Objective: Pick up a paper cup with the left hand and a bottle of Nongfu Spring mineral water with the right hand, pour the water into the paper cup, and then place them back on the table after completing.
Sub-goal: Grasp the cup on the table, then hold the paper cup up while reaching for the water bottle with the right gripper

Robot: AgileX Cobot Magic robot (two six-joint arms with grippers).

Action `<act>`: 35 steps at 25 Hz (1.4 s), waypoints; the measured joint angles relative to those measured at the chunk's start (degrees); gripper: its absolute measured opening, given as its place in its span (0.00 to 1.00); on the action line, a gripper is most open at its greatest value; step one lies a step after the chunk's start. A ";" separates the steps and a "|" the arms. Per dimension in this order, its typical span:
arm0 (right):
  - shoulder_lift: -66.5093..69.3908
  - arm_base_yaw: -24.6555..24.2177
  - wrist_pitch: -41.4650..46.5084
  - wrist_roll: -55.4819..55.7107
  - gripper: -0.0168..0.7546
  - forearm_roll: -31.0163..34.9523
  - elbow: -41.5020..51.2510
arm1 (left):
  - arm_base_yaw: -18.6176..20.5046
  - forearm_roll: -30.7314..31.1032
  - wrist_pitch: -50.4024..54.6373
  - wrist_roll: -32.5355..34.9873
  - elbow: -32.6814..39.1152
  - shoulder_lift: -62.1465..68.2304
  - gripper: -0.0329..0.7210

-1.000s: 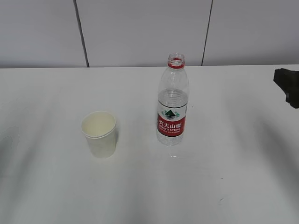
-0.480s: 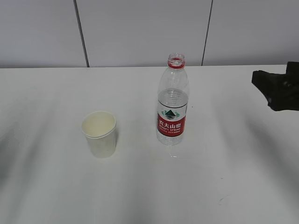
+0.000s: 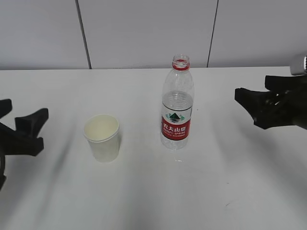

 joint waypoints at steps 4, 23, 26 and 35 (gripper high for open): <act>3.73 0.00 -1.91 0.00 0.78 -1.51 0.00 | -0.15 3.27 -1.59 -1.01 0.00 8.56 0.70; 23.14 0.00 -19.81 -2.47 0.78 -4.08 -0.10 | -0.26 24.01 -11.06 -11.00 -5.86 27.53 0.78; 23.50 0.00 -21.88 -3.17 0.78 -4.08 -0.21 | -0.26 24.70 -11.27 -12.02 -8.51 29.52 0.83; 25.25 0.00 -23.64 -3.95 0.78 -5.18 -1.72 | -0.26 28.63 -11.46 -14.81 -14.18 34.68 0.83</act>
